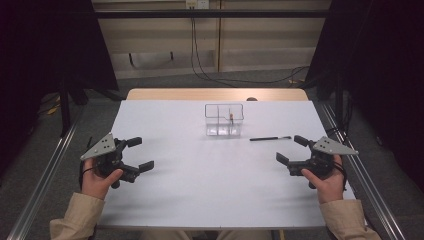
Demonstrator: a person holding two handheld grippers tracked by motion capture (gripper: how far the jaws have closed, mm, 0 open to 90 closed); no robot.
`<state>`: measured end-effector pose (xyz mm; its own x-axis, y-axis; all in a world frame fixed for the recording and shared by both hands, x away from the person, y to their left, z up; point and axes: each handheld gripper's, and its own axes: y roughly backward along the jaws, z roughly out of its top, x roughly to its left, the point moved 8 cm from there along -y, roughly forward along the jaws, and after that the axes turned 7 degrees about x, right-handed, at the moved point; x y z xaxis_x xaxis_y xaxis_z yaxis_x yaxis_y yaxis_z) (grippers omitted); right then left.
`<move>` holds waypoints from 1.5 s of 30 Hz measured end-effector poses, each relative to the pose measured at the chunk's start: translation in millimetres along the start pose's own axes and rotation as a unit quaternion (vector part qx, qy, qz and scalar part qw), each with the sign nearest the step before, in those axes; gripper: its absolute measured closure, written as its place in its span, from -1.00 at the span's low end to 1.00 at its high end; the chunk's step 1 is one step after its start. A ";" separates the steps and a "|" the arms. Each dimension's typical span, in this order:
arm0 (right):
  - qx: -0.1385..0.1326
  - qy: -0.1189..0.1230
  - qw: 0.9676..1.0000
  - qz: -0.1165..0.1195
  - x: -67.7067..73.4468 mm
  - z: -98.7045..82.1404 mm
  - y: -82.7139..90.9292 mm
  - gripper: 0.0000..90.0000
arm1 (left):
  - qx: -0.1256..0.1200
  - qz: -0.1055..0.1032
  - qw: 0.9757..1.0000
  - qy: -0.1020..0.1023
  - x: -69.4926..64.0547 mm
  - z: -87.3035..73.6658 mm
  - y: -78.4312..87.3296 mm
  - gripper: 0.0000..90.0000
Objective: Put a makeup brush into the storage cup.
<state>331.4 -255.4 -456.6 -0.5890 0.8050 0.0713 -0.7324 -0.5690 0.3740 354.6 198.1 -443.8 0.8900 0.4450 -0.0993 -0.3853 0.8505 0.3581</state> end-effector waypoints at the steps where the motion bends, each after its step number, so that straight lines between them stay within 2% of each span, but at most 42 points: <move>1: -0.001 -0.002 1.000 -0.001 -0.7 0.8 -1.1 -0.92 | 0.001 0.000 1.000 -0.002 0.0 -0.5 0.4 -1.00; 15: 0.004 0.003 1.000 -0.010 -11.9 10.7 -18.3 -0.91 | 0.001 0.004 1.000 0.000 -1.8 -2.7 5.6 -1.00; 32: 0.013 -0.005 1.000 -0.020 -32.3 19.4 -40.6 -0.91 | 0.003 0.004 1.000 0.001 -1.7 -5.5 6.6 -1.00; 45: 0.031 -0.018 0.999 -0.028 -48.2 18.2 -55.2 -0.91 | 0.003 0.001 1.000 0.001 -0.7 -5.6 4.4 -1.00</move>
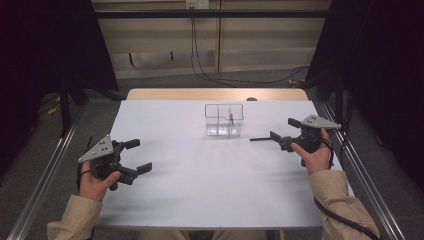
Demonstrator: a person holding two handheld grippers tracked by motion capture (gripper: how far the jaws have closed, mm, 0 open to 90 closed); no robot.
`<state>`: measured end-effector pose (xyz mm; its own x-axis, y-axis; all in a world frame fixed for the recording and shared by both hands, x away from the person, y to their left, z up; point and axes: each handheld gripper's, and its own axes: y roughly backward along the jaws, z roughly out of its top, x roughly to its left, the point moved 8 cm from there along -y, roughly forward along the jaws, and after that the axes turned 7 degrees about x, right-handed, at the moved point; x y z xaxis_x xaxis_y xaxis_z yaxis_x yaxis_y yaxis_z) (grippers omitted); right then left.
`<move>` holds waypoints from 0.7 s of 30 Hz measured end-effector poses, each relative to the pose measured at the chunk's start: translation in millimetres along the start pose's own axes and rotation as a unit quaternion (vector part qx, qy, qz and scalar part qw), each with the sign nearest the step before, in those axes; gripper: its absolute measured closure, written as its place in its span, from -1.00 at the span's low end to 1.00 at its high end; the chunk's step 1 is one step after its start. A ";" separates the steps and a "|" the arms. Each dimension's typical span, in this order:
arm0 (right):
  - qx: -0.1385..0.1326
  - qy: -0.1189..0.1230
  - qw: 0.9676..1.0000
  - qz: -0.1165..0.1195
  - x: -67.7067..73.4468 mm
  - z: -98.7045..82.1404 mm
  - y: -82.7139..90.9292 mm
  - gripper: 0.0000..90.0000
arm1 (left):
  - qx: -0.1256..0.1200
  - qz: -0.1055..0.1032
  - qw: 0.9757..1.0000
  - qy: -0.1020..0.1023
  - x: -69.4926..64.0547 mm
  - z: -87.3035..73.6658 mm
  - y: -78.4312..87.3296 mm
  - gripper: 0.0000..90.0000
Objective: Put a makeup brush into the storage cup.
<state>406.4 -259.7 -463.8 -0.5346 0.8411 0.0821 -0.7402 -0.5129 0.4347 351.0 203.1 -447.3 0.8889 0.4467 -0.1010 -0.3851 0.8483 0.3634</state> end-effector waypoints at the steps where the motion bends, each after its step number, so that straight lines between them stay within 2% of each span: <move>1: 0.000 -0.001 1.000 0.000 -0.9 0.5 -0.5 -0.90 | 0.001 0.000 1.000 0.001 -0.2 -0.7 -0.3 -1.00; 21: 0.020 -0.001 1.000 -0.012 -15.3 9.7 -16.5 -0.89 | -0.002 0.000 1.000 0.001 -1.1 0.6 0.4 -1.00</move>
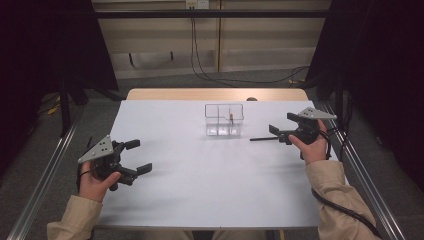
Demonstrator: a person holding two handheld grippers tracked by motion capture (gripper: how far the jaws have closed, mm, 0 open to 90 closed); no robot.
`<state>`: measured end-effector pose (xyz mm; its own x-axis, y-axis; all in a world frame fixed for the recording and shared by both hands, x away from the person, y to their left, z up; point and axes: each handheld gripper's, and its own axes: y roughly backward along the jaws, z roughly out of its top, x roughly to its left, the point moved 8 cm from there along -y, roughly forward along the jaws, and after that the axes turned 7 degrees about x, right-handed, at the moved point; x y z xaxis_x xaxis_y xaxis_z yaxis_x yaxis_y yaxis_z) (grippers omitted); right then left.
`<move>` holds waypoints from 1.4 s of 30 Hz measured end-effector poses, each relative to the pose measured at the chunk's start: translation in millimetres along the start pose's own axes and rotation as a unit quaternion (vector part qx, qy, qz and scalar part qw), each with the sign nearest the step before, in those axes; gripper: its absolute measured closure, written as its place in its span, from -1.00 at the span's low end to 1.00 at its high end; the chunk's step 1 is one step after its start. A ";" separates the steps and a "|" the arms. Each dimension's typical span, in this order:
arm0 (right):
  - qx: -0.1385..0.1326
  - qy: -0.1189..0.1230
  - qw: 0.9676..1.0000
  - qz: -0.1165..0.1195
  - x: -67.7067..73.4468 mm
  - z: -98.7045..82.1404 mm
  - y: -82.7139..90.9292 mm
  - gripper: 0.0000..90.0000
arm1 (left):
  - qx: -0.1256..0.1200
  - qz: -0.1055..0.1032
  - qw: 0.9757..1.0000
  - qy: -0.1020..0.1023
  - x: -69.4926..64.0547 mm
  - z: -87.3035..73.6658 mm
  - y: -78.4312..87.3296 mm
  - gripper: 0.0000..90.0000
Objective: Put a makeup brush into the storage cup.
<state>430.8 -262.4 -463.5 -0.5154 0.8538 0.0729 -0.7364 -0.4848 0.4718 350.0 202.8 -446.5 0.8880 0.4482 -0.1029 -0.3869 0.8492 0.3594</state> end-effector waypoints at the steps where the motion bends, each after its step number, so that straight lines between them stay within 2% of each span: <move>1: 0.001 0.000 1.000 0.000 -0.8 0.3 -1.1 -0.89 | 0.000 0.000 1.000 -0.001 0.1 -0.1 -0.1 -1.00; 16: 0.054 0.011 0.998 0.001 -9.4 -2.8 -15.7 -0.89 | 0.001 -0.001 1.000 -0.002 0.3 0.9 -1.6 -1.00; 23: 0.083 0.023 0.996 0.005 -10.0 -5.5 -21.9 -0.89 | 0.000 -0.001 1.000 0.000 0.9 1.0 -1.1 -1.00; 36: 0.149 0.046 0.988 0.014 -10.6 -18.1 -30.1 -0.88 | 0.002 -0.001 1.000 -0.001 1.1 0.5 -1.5 -1.00; 42: 0.180 0.062 0.982 0.018 -9.2 -20.9 -32.0 -0.88 | 0.002 -0.001 1.000 -0.001 1.0 0.6 -1.8 -1.00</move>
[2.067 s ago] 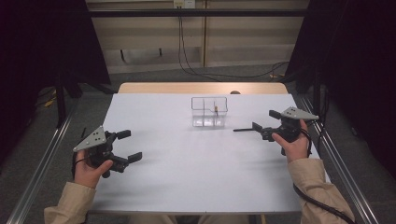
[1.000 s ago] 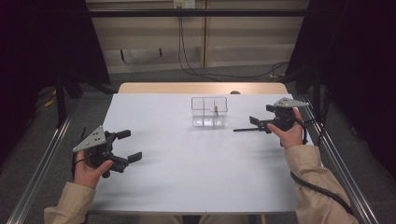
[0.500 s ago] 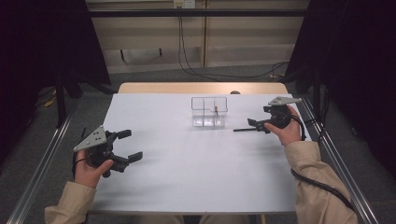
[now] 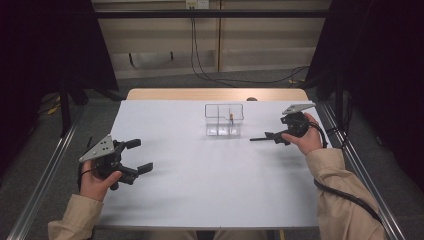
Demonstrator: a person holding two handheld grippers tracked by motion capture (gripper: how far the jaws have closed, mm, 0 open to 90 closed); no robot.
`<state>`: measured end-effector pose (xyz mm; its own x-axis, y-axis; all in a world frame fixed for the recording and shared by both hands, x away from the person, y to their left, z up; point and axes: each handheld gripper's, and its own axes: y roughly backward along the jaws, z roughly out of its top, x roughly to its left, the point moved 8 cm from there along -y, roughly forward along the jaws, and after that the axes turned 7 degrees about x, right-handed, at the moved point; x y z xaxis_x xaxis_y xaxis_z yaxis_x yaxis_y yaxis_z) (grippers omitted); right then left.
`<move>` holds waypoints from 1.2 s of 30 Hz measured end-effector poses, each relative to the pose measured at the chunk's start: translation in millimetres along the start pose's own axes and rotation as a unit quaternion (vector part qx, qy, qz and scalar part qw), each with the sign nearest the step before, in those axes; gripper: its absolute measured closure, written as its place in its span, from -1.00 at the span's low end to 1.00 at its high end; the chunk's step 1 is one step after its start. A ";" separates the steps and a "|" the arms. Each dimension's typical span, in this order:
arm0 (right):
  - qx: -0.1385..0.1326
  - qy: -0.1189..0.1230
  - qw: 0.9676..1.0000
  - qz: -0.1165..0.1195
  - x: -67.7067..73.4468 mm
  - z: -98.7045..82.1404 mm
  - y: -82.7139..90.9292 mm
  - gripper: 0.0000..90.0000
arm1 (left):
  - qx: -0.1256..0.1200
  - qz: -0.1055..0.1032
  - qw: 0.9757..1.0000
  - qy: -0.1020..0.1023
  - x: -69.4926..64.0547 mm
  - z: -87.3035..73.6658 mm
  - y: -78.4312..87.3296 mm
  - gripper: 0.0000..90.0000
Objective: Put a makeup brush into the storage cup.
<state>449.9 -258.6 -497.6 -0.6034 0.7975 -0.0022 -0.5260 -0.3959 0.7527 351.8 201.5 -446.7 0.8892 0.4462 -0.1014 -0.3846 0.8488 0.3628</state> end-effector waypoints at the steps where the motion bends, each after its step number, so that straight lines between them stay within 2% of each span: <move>1: 0.004 0.002 1.000 0.001 0.4 -0.3 -0.6 -0.88 | 0.000 0.000 1.000 0.000 0.2 -0.2 0.1 -1.00; 8: 0.038 0.013 0.999 0.005 1.8 -5.2 -6.4 -0.86 | 0.000 0.000 1.000 0.000 0.2 0.0 0.2 -1.00; 13: 0.073 0.021 0.997 0.014 2.8 -11.6 -10.7 -0.82 | -0.001 0.003 1.000 0.000 1.3 -0.1 0.8 -1.00; 18: 0.092 0.027 0.995 0.015 2.9 -13.8 -13.5 -0.81 | 0.002 0.002 1.000 0.001 0.9 -0.6 0.1 -1.00; 23: 0.125 0.036 0.991 0.022 3.4 -19.3 -17.5 -0.81 | 0.001 0.003 1.000 0.002 1.4 -1.0 0.5 -1.00; 27: 0.141 0.038 0.989 0.024 2.8 -21.1 -19.5 -0.80 | 0.001 0.002 1.000 0.002 1.6 -1.5 0.4 -1.00; 32: 0.166 0.058 0.984 0.029 3.3 -22.7 -22.3 -0.76 | -0.001 0.002 1.000 0.003 1.7 -0.8 1.4 -1.00; 36: 0.178 0.065 0.981 0.031 3.4 -23.1 -23.6 -0.69 | -0.001 0.002 1.000 0.004 1.8 -1.0 1.7 -0.99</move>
<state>446.4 -257.1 -530.6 -0.7114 0.7027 -0.0153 -0.2572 -0.2400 0.9361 352.5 204.1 -447.2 0.8855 0.4524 -0.1061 -0.3895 0.8471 0.3616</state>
